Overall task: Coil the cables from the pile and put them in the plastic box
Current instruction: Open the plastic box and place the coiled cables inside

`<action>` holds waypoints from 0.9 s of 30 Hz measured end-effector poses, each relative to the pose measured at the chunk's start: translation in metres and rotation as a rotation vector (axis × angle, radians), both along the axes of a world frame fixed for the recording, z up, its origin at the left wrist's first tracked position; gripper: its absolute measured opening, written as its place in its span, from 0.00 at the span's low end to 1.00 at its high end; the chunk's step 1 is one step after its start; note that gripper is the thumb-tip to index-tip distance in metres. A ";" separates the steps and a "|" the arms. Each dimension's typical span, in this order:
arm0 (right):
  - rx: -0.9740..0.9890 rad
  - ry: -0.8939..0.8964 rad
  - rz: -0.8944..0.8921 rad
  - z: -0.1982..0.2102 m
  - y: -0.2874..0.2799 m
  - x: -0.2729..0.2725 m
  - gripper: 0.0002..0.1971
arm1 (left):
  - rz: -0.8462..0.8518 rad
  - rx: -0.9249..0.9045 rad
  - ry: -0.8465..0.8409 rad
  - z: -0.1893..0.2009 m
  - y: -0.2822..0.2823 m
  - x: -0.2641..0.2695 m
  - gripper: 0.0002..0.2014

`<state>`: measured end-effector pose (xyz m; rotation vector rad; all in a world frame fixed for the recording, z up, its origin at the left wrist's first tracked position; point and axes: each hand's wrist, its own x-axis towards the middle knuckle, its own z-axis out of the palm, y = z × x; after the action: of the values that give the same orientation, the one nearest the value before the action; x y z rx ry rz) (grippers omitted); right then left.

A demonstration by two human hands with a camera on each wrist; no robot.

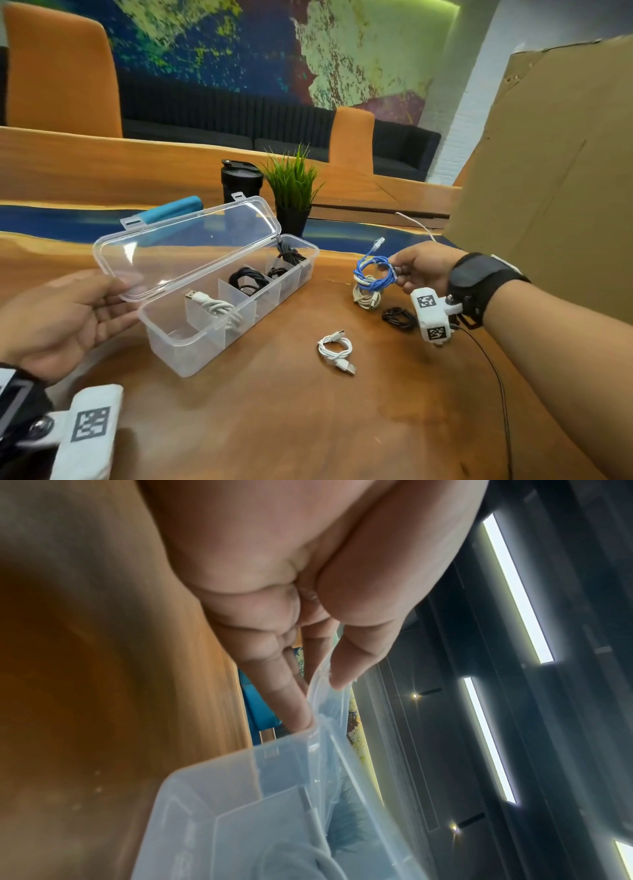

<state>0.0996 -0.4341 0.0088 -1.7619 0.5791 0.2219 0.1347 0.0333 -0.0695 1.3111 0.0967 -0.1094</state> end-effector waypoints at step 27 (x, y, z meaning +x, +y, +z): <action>-0.173 -0.406 0.549 0.047 0.218 -0.041 0.06 | 0.014 -0.042 0.018 0.026 -0.010 -0.035 0.09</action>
<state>0.0588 -0.2158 0.0560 -2.0351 -0.1929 0.1863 0.0994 0.0230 -0.0437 1.2676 0.1179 -0.1108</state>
